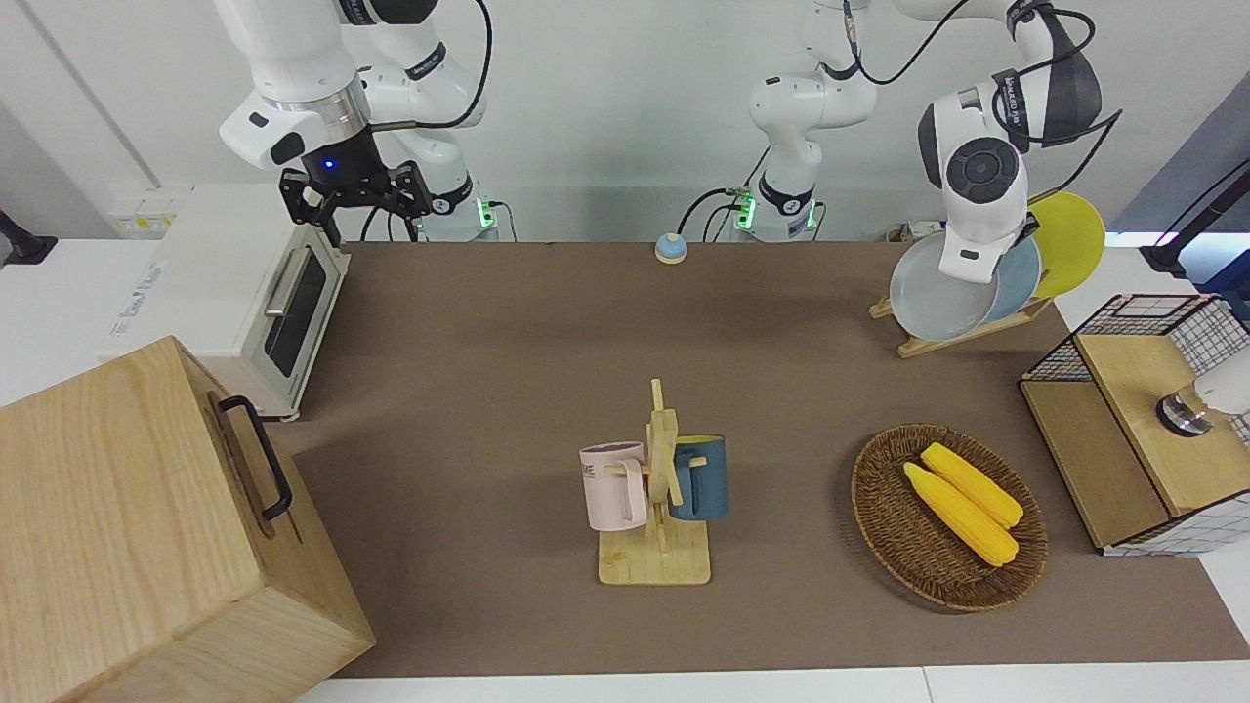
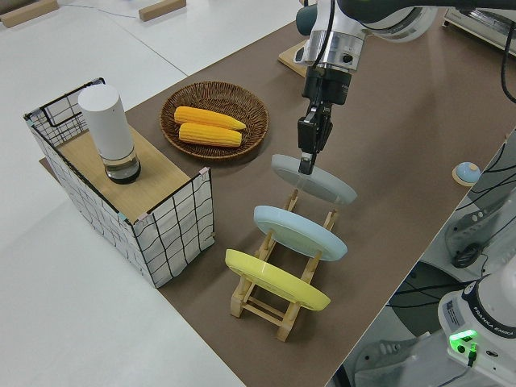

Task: Pick gray plate from table and place it on lower plate rack with left arm
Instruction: 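Lift the gray plate with the left gripper and tilt it upright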

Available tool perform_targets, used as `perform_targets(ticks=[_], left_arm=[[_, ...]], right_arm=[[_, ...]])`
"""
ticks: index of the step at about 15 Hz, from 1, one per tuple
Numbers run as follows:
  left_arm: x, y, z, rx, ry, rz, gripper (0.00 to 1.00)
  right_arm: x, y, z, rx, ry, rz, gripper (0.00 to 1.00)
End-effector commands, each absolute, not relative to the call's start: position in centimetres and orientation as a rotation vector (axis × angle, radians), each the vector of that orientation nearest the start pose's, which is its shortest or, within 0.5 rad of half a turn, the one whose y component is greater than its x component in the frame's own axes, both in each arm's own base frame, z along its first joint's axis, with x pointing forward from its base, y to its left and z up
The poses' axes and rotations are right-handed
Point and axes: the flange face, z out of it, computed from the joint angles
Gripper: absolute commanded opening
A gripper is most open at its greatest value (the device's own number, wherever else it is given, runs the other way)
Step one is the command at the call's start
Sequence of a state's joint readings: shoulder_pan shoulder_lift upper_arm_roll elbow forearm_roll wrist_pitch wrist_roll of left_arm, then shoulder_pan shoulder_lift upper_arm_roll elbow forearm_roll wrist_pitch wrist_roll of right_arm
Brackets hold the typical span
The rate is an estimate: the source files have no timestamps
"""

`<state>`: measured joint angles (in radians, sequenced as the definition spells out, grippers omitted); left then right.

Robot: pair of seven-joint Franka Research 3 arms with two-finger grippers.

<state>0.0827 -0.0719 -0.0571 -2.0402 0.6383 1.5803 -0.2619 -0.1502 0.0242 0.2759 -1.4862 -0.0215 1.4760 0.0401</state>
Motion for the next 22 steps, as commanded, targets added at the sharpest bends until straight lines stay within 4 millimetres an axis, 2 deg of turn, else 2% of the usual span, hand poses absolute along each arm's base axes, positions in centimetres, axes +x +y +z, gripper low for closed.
perform_targets(ticks=[1, 4, 8, 10, 15, 19, 22], left_arm=[[48.6, 7.2, 46.8, -2.328, -0.146, 0.463, 0.0], [48.5, 7.0, 46.3, -2.312, -0.155, 0.48, 0.0], [48.3, 6.3, 42.6, -2.255, -0.171, 0.505, 0.0], [48.3, 5.9, 41.9, -2.244, -0.186, 0.502, 0.0], [48.4, 4.6, 41.9, -2.235, -0.159, 0.495, 0.0], [48.2, 3.5, 44.1, -2.123, -0.142, 0.469, 0.0], [48.1, 2.3, 44.3, -2.084, -0.139, 0.449, 0.0]], right_arm=[[54.7, 6.3, 64.7, -3.159, -0.111, 0.057, 0.983], [54.6, 6.4, 64.7, -3.159, -0.111, 0.054, 0.983], [54.6, 6.4, 64.7, -3.159, -0.111, 0.054, 0.983], [54.7, 6.3, 64.7, -3.159, -0.111, 0.057, 0.983], [54.7, 6.4, 64.8, -3.159, -0.111, 0.052, 0.983], [54.7, 6.3, 64.7, -3.159, -0.111, 0.054, 0.983], [54.7, 6.3, 64.7, -3.159, -0.111, 0.057, 0.983]])
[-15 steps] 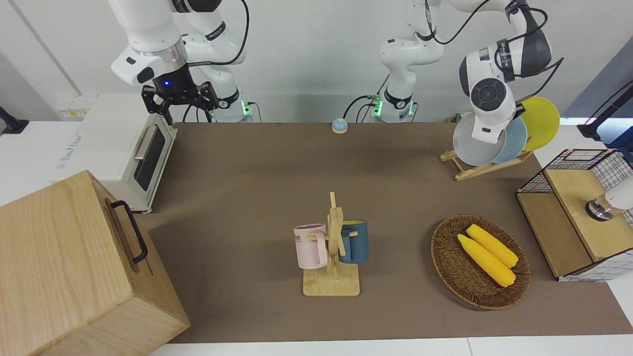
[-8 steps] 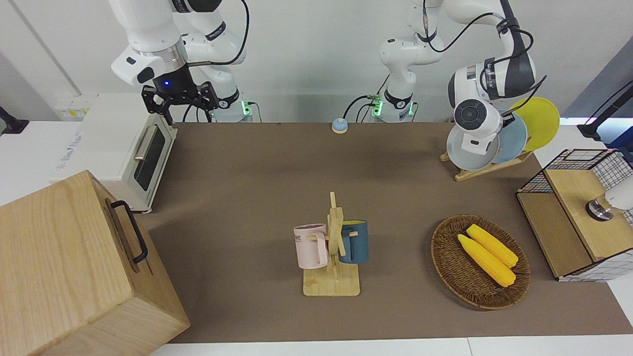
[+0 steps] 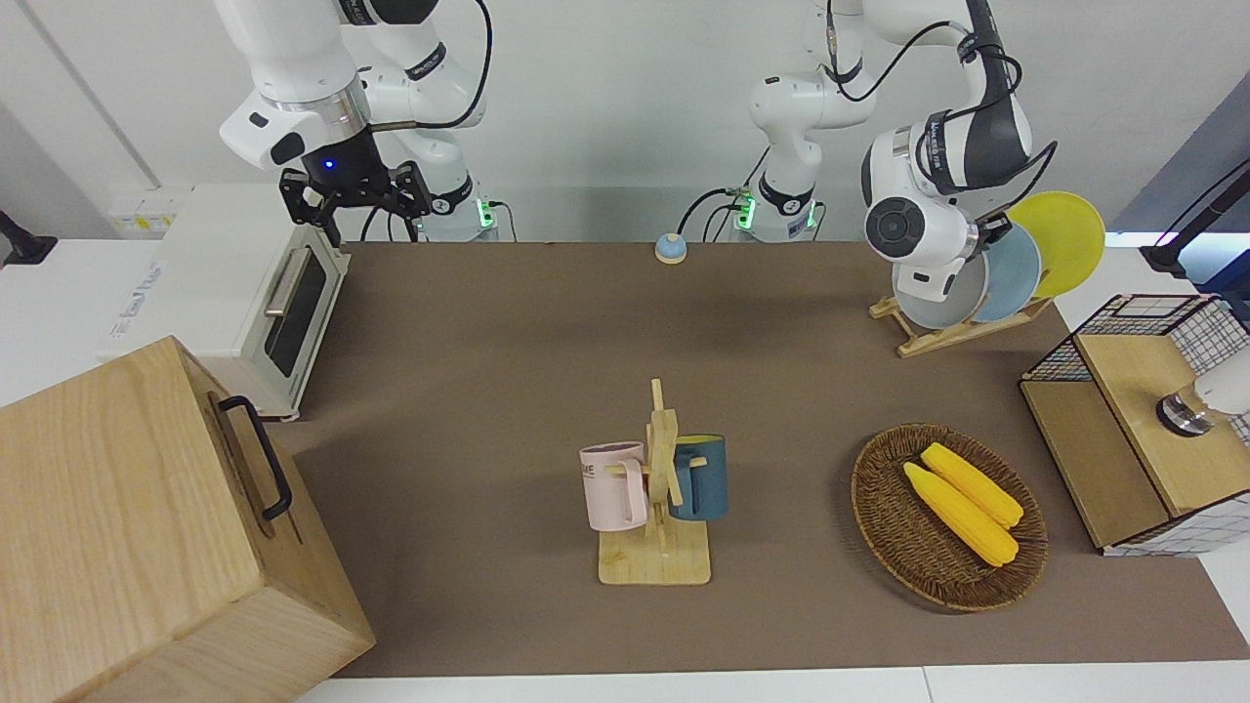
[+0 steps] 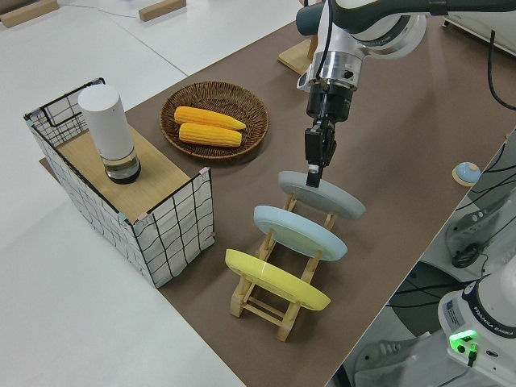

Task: Pick gray plate from table and place it on lower plate rack with left arm
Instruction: 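Lift the gray plate with the left gripper and tilt it upright, then lower the upright gray plate into the wooden rack's lower slot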

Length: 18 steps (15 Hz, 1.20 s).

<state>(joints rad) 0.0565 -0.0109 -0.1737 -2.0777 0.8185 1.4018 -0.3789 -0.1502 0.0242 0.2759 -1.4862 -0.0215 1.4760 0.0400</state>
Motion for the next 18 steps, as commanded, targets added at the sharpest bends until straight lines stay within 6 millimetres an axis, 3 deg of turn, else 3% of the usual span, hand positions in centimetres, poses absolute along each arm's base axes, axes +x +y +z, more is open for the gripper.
perform_targets(ticks=[1, 8, 18], left_arm=[[48.1, 2.2, 43.7, -2.073, -0.164, 0.439, 0.0], [48.1, 2.2, 41.1, -2.051, -0.229, 0.439, 0.0], [48.4, 0.8, 39.2, -2.142, -0.319, 0.413, 0.0]], right_arm=[[54.7, 6.3, 64.7, -3.159, -0.111, 0.057, 0.983], [54.7, 6.4, 64.8, -3.159, -0.111, 0.052, 0.983], [54.7, 6.3, 64.7, -3.159, -0.111, 0.057, 0.983]])
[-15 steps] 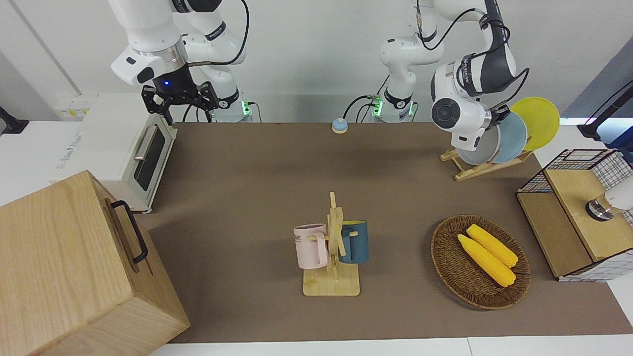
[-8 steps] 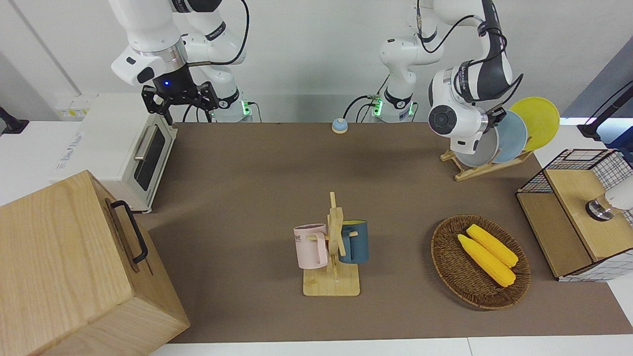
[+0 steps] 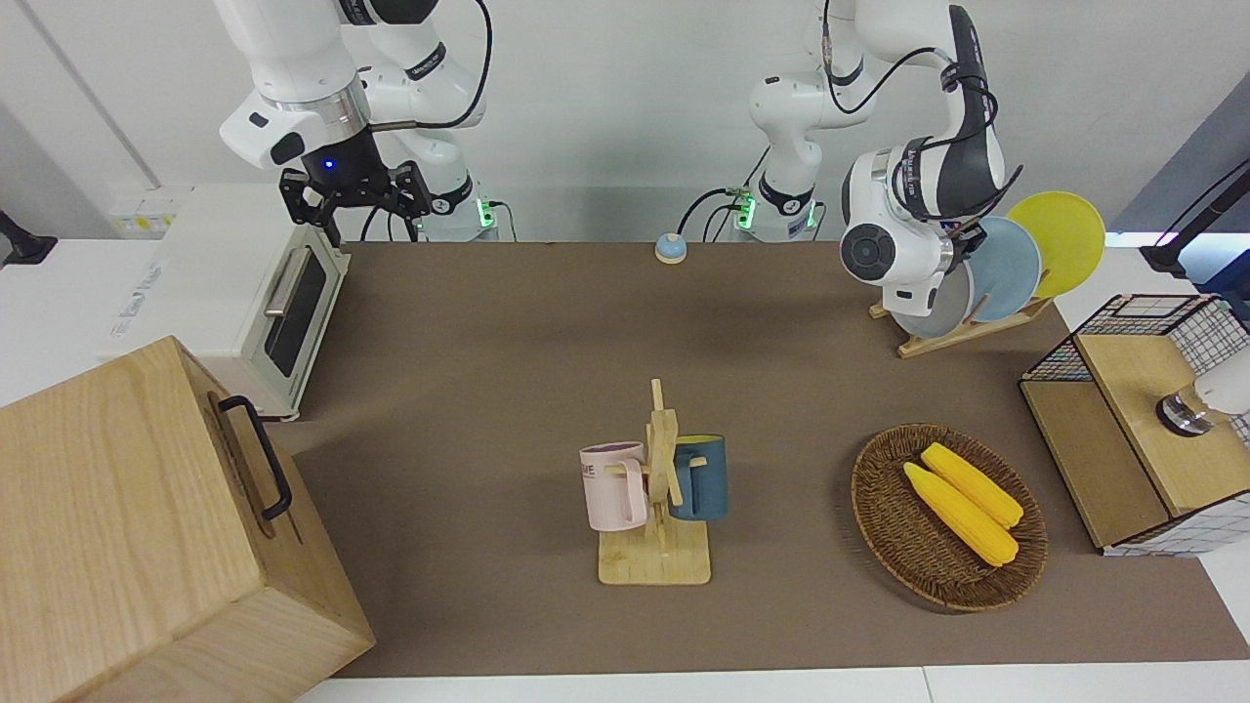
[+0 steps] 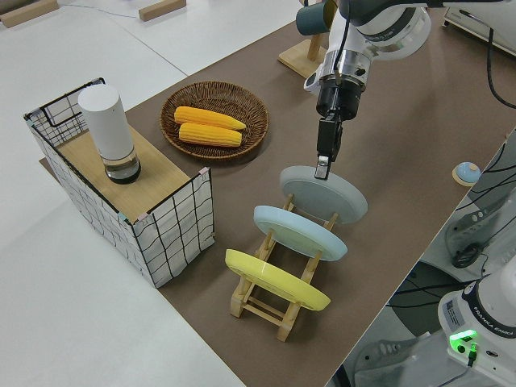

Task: Pick gray plate from table and place it on lower plate rack with left arm
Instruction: 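Lower the upright gray plate into the wooden rack's lower slot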

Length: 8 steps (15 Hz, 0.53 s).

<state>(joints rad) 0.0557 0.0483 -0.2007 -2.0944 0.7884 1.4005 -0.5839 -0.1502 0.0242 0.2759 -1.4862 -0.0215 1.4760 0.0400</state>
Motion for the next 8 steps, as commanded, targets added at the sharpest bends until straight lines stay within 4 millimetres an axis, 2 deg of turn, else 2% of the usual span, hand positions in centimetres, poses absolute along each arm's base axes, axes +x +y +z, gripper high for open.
perform_targets(ticks=[1, 2, 4, 6, 7, 8], left_arm=[[48.37, 0.69, 39.08, -2.154, -0.323, 0.416, 0.05], [48.36, 0.6, 39.02, -2.163, -0.325, 0.419, 0.17], [48.33, 0.52, 38.96, -2.171, -0.322, 0.426, 0.55], [48.47, 0.47, 39.14, -2.179, -0.311, 0.422, 0.78], [48.53, 0.42, 39.18, -2.185, -0.31, 0.42, 0.94], [48.63, 0.36, 39.39, -2.191, -0.315, 0.415, 0.98]], right_arm=[[54.64, 6.36, 64.74, -3.159, -0.111, 0.054, 0.983], [54.64, 6.36, 64.74, -3.159, -0.111, 0.054, 0.983], [54.65, 6.36, 64.76, -3.159, -0.111, 0.052, 0.983], [54.65, 6.36, 64.76, -3.159, -0.111, 0.052, 0.983], [54.64, 6.36, 64.74, -3.159, -0.111, 0.054, 0.983], [54.68, 6.35, 64.66, -3.159, -0.111, 0.057, 0.983]])
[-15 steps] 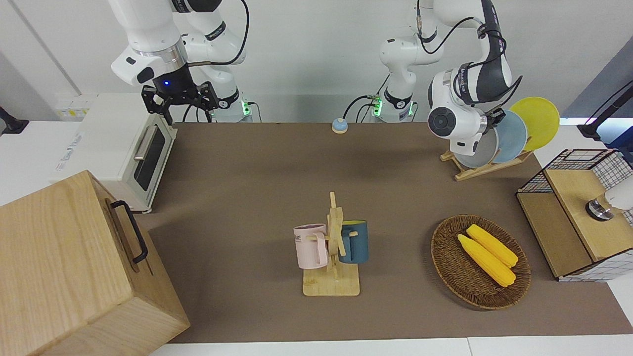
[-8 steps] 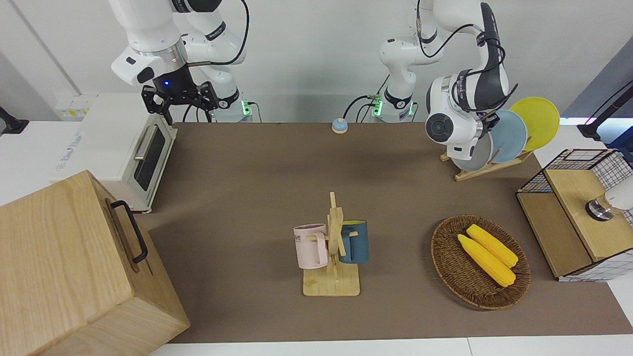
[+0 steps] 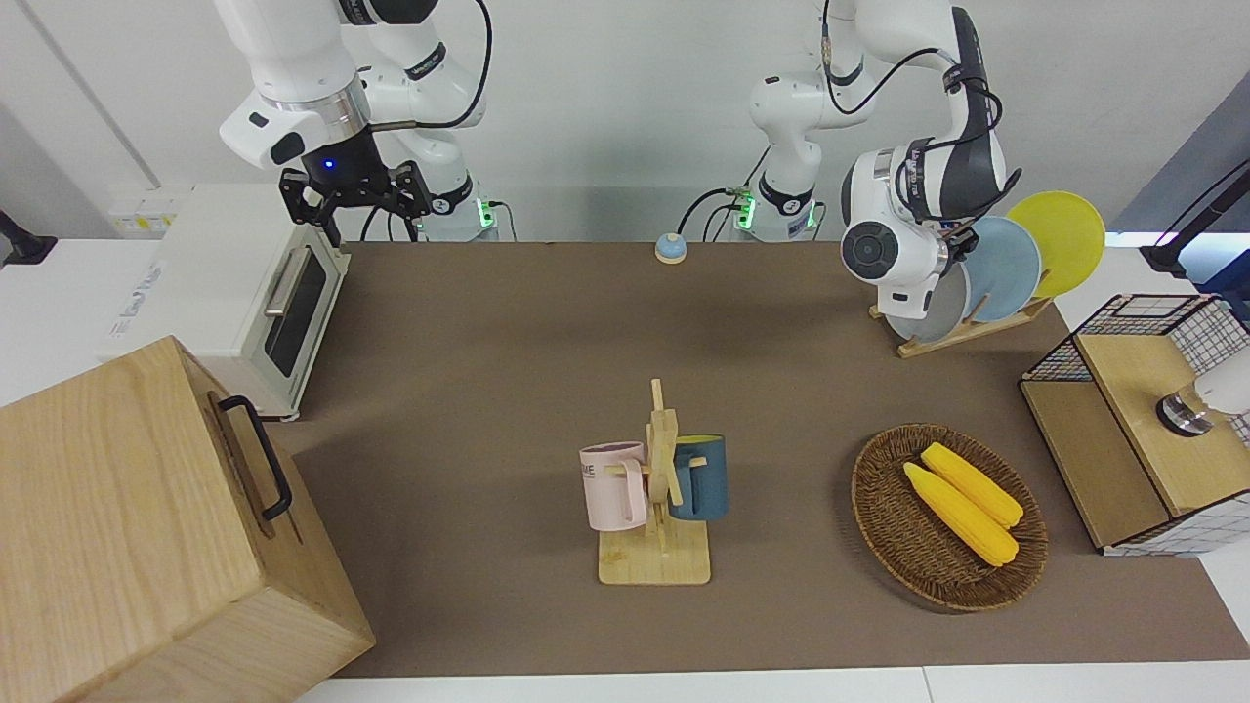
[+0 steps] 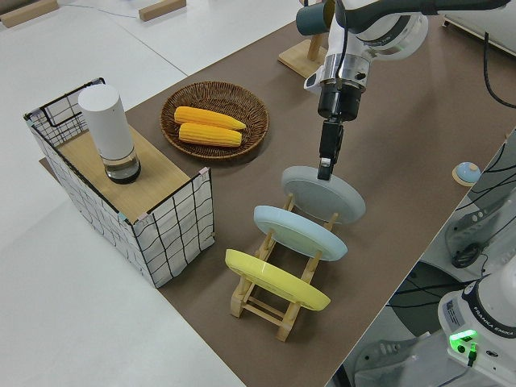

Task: Pick gray plate from table and place it on lower plate rack with left arm
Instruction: 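Lower the upright gray plate into the wooden rack's lower slot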

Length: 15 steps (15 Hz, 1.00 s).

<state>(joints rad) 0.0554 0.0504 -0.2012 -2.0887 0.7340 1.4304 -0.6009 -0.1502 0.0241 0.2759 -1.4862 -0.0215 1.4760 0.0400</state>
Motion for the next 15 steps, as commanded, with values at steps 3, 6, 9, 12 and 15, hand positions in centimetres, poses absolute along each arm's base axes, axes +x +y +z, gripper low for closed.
perform_targets(ticks=[3, 6, 9, 12, 15], left_arm=[[49.0, -0.2, 40.5, -2.241, -0.352, 0.41, 0.99], [50.1, -1.3, 43.2, -2.353, -0.434, 0.391, 0.99], [51.5, -1.8, 47.3, -2.526, -0.574, 0.375, 0.99], [52.2, -0.7, 49.7, -2.608, -0.665, 0.344, 0.99], [53.3, -0.9, 53.8, -2.751, -0.666, 0.293, 0.99]], right_arm=[[54.6, 6.4, 64.7, -3.159, -0.111, 0.054, 0.983], [54.6, 6.4, 64.7, -3.159, -0.111, 0.054, 0.983], [54.7, 6.4, 64.8, -3.159, -0.111, 0.052, 0.983], [54.7, 6.3, 64.7, -3.159, -0.111, 0.057, 0.983], [54.7, 6.3, 64.7, -3.159, -0.111, 0.057, 0.983]])
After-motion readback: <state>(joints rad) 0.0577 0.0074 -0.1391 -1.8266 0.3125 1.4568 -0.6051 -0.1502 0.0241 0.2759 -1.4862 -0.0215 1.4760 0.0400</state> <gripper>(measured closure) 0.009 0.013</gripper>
